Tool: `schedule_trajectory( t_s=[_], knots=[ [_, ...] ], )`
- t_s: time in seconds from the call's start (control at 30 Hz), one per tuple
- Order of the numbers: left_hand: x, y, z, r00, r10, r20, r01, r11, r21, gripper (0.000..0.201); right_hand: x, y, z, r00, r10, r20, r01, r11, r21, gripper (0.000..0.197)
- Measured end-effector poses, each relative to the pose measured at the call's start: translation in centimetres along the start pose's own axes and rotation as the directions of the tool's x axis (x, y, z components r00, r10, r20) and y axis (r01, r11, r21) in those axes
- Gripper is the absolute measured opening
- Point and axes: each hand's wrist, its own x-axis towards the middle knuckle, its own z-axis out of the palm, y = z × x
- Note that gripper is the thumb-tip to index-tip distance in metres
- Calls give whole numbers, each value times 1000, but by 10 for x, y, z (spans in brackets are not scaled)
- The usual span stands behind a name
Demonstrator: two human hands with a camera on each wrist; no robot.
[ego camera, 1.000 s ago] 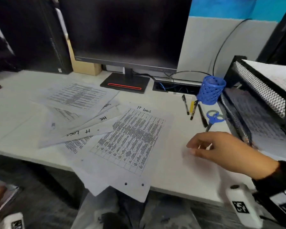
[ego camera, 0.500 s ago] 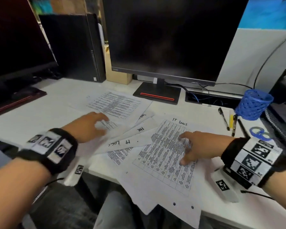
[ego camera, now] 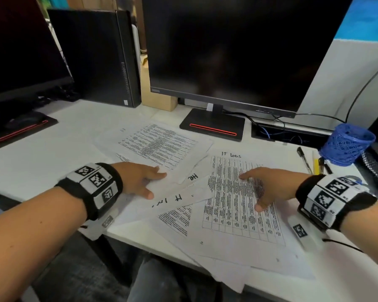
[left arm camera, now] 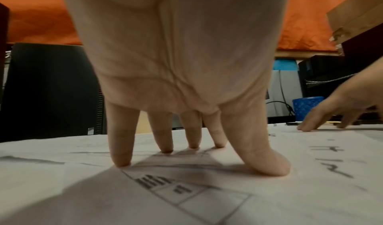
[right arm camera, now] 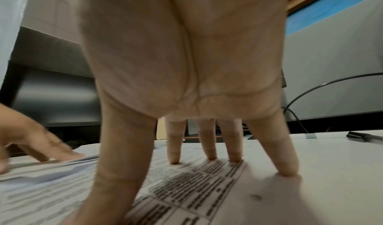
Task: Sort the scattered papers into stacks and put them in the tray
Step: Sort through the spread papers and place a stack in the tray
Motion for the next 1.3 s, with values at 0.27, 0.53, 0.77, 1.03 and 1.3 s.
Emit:
schedule_trajectory(
  t_s=[0.27, 0.53, 0.77, 1.03, 1.3],
  knots=[
    [-28, 7, 33, 974, 225, 7, -223, 969, -107, 69, 14, -5, -18, 957, 118, -264, -35, 953, 302, 27],
    [-38, 26, 39, 943, 332, 21, -326, 935, -136, 68, 42, -34, -13, 961, 273, -38, -176, 713, 679, 35],
    [-34, 24, 37, 937, 340, -76, -347, 889, -298, 60, 57, -37, -11, 962, 270, 36, -207, 641, 739, 31],
    [-27, -9, 14, 894, -245, -374, -56, 768, -638, 41, 46, -11, -20, 960, 280, -10, -127, 468, 874, 52],
    [-16, 10, 15, 916, -240, -321, -258, 258, -931, 74, 20, -24, -18, 1000, 11, -15, 12, 224, 975, 37]
  ],
)
